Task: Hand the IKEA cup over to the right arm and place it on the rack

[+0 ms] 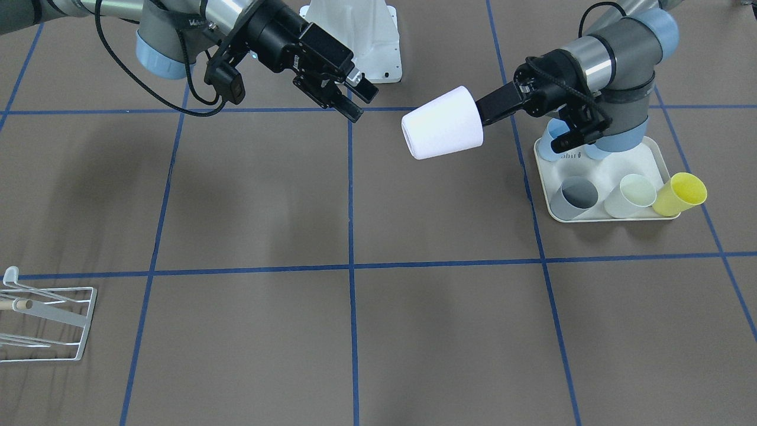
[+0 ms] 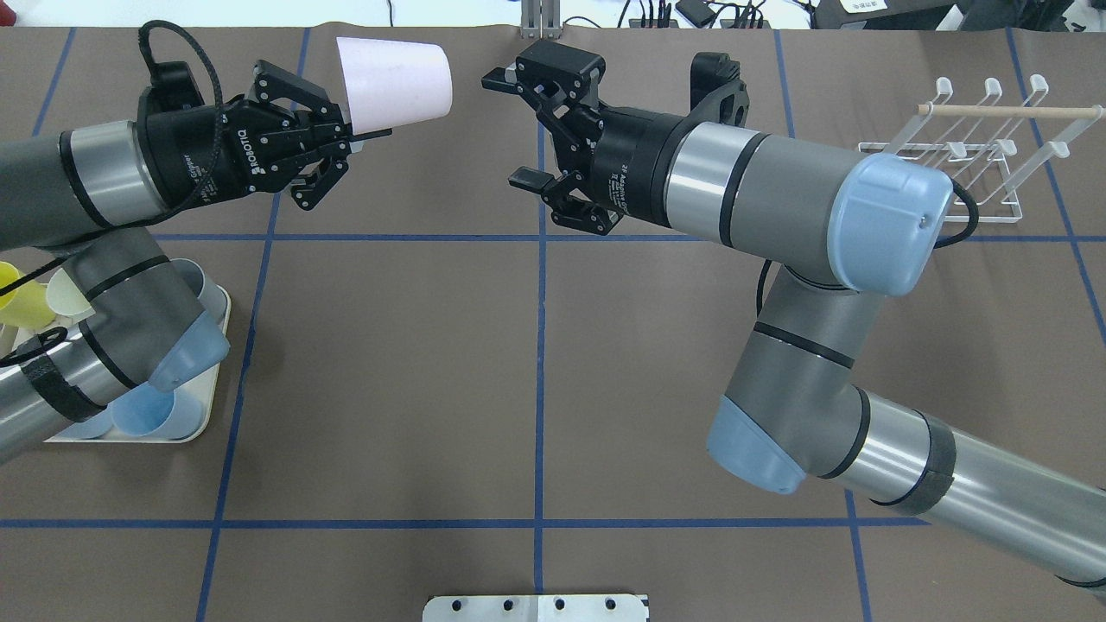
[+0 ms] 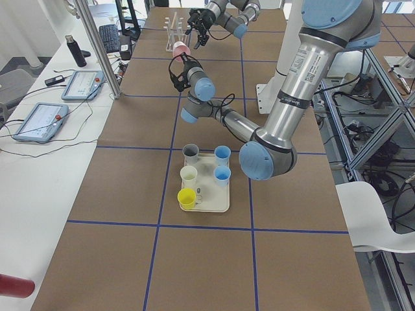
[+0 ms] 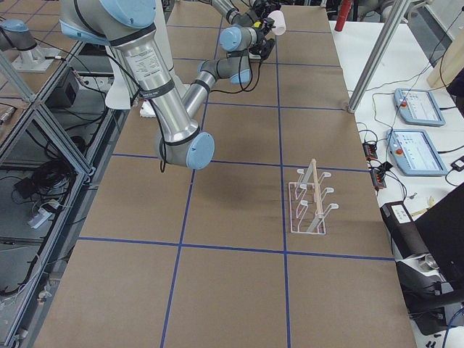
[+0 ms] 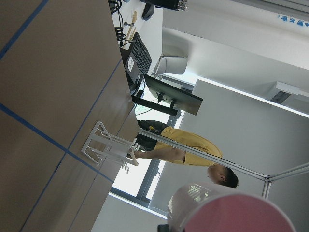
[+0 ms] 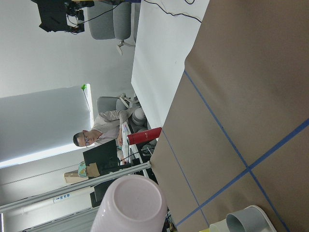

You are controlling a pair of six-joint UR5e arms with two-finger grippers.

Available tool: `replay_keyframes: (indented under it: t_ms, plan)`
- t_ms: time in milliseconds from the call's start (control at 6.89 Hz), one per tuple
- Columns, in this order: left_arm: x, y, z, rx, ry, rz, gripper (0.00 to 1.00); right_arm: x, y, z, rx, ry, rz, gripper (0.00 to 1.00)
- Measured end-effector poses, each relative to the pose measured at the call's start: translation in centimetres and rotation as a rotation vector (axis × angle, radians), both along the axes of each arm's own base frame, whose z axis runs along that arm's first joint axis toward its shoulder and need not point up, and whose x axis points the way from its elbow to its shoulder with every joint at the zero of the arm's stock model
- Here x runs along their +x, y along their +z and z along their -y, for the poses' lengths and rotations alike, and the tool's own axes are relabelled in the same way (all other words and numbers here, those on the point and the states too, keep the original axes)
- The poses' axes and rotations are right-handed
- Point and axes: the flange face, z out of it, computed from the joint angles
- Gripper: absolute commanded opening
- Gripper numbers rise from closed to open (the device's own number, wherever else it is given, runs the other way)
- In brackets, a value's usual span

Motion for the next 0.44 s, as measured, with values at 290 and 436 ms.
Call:
replay_keyframes:
  t_ms: [290, 436]
  plan:
    - [0.23, -1.0, -0.42, -0.018, 0.036, -0.033, 0.0, 0.05, -0.66, -0.06, -0.011, -0.003, 0.022, 0.99]
    - [0.64, -1.37, -0.67, -0.021, 0.05, -0.041, 0.0, 0.08, -0.76, -0.05, -0.015, -0.003, 0.026, 0.99]
